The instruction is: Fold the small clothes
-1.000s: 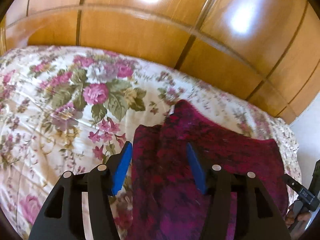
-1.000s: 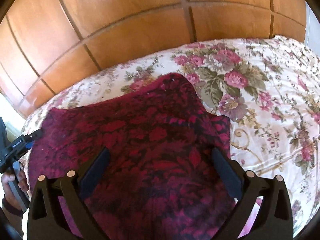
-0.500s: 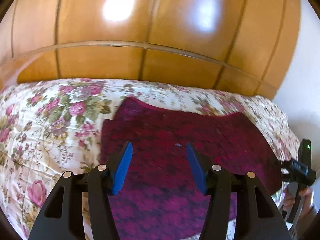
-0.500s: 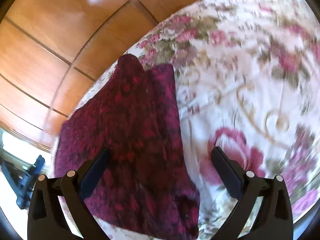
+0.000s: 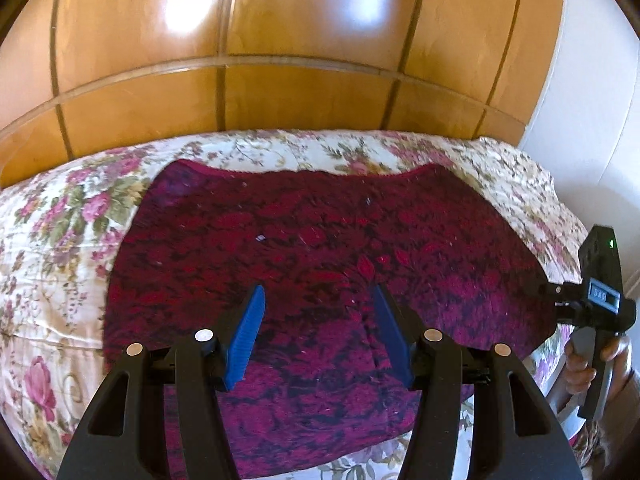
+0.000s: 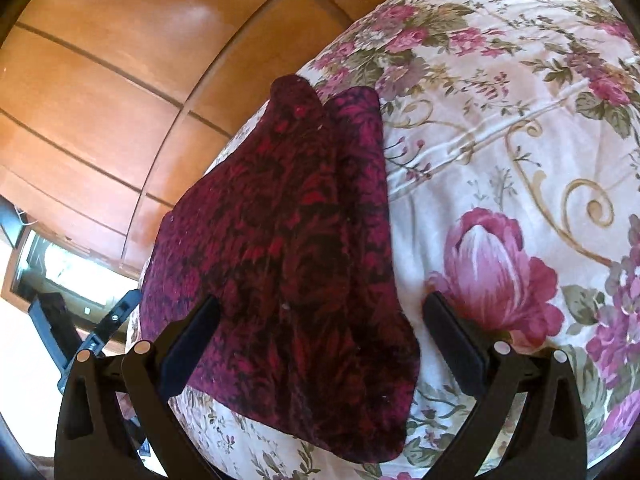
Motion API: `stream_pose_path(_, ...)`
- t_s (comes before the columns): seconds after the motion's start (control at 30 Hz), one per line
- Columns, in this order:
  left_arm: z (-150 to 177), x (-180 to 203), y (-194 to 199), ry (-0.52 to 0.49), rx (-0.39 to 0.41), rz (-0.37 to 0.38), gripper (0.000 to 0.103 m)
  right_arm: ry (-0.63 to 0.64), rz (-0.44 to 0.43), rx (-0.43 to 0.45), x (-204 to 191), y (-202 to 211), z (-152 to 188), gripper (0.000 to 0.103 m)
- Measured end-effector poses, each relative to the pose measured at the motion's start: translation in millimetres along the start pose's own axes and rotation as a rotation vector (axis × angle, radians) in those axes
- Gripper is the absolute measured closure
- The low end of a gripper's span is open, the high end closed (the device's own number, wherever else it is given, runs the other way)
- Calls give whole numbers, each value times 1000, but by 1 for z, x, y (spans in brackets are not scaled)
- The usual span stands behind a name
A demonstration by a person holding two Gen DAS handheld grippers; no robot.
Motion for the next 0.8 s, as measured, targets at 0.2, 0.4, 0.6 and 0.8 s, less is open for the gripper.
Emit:
stream_pose_path(0.2,7,-4,-15,14,-40,18,48,58,1,-53,-13,-12,-1,2)
stream_pose_path(0.4,11,-21,-27,116,-91,119,48,100,24,-84,-37,-19,-3,48)
stream_pose_path(0.6,8,-44,-27,292,-131,285,58,196,7,-17,-96,-2,-21,61)
stream_pose_path(0.8,10,-65,-29,368,-149,326,75,358,-18,5,-176,-10,-37,61)
Point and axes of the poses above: each gripper's, at about its wrist camera, not at the fingertips, and y roughly against the way its jaws point, x to its right, z to its underside, the point moved 7 cm from there along -y, roughly the way its jaws point, and after that the axes turned 14 degrees about y, right-handed, at the moved point
